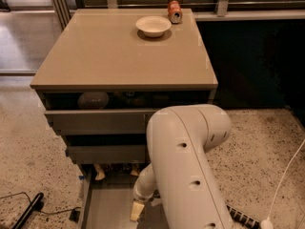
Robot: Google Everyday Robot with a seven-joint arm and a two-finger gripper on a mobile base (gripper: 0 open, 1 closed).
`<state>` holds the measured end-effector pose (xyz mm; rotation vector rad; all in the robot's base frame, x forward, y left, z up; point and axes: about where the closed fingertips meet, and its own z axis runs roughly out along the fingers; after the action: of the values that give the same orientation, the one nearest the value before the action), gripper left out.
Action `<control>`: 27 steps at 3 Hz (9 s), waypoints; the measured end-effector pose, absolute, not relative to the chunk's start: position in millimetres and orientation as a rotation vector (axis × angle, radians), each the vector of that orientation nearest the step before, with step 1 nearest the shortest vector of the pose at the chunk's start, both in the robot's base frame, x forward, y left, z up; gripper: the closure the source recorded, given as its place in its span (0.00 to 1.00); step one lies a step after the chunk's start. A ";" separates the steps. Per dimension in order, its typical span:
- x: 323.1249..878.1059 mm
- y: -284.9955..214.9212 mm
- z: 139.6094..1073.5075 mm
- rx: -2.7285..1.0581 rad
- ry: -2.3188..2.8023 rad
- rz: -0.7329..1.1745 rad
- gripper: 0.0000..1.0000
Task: Pick water bottle from bottom drawer and place on counter
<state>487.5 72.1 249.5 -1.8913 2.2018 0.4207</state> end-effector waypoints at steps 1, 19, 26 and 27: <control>487.5 72.1 249.5 -1.891 2.202 0.421 0.00; 442.9 -165.1 503.1 -1.314 2.340 -0.118 1.00; 525.7 -299.4 621.1 -0.820 2.401 -0.322 1.00; 522.0 -368.1 641.9 -0.618 2.442 -0.386 1.00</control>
Offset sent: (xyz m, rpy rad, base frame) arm -0.0103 -0.0024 -0.0181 -0.0090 0.0317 0.0106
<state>522.0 -368.1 641.9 -0.6184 2.4416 -0.3864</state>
